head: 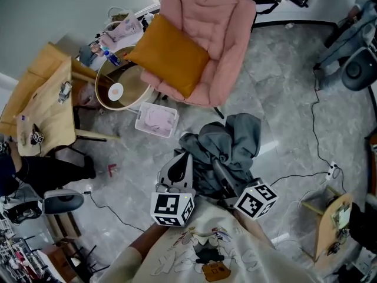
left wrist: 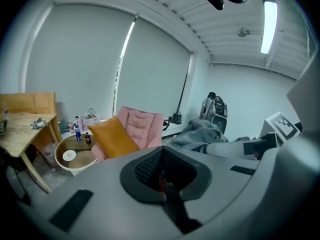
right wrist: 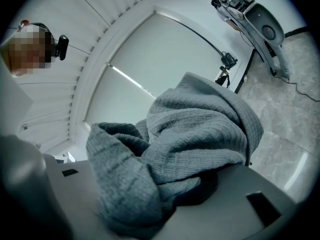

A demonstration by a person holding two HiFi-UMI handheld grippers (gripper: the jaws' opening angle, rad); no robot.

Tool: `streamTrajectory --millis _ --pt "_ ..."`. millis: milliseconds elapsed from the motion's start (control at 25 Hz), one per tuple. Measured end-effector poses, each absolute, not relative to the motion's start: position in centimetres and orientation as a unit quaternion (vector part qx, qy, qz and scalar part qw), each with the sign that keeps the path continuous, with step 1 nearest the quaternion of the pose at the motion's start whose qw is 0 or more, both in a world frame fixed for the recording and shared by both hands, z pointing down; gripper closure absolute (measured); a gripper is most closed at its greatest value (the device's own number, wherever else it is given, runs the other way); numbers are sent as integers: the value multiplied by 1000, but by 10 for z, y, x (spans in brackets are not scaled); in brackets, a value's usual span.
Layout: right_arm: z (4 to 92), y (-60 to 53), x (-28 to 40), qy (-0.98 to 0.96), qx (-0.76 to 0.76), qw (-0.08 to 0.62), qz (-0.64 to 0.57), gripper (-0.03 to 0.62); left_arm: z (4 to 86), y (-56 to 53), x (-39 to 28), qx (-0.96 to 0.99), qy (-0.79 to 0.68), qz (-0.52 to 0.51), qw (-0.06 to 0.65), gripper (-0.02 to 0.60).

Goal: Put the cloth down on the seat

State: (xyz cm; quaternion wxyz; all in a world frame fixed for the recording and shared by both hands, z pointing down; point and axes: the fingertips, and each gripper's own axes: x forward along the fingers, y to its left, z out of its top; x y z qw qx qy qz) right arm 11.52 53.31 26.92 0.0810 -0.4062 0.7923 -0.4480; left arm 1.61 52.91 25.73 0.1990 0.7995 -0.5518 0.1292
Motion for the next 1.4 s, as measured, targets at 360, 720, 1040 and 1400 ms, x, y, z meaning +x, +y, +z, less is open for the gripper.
streamTrajectory --millis 360,720,1040,1400 --pt "288 451 81 782 -410 49 -466 368 273 436 -1 805 -533 107 237 578" --pt "269 353 28 785 -428 51 -445 367 250 334 -57 823 -516 83 222 578" --pt "265 304 -7 782 -441 55 -437 367 240 271 -90 841 -492 65 215 578" --pt "275 283 -26 767 -451 57 -454 367 257 247 -105 842 -475 72 246 578"
